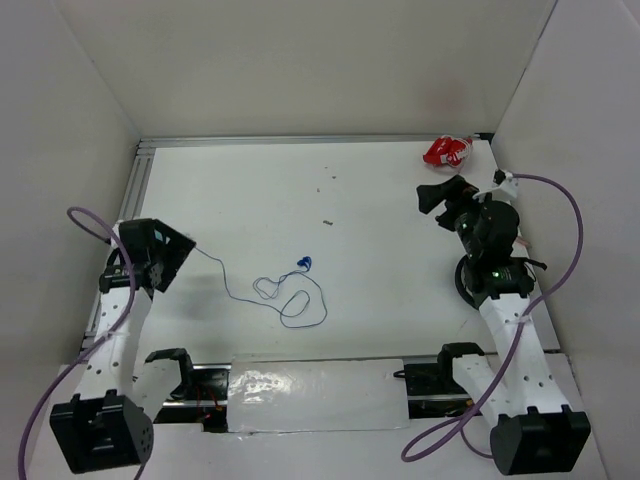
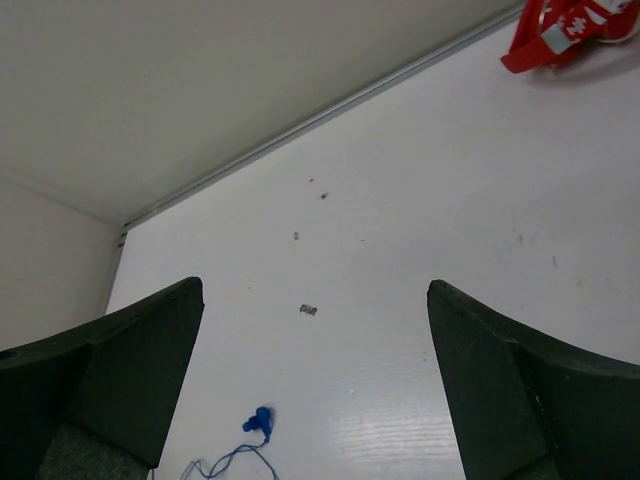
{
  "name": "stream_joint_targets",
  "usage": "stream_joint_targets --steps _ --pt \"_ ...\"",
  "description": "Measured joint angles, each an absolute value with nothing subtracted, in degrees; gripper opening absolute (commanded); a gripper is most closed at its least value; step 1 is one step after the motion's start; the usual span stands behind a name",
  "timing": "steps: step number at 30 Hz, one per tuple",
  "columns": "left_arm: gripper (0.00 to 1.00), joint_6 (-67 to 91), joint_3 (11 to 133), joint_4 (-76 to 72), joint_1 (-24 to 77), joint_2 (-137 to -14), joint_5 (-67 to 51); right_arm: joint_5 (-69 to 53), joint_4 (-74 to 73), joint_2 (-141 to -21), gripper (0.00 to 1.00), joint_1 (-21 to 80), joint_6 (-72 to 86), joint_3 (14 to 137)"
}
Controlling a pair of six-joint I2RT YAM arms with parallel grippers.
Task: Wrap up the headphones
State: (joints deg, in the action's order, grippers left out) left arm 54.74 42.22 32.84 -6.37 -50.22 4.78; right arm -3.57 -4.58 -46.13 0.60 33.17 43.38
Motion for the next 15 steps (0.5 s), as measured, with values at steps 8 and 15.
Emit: stream_joint_targets --steps 8,15 --pt "0.99 55.7 42.2 31.9 -17.6 -56.9 5.8 -10.8 3.5 -49.8 1.0 0.8 30.2 41.6" --pt "0.99 55.7 42.2 27.6 -25.9 -63.9 6.0 -13.2 8.1 -56.2 1.0 3.1 26.0 41.7"
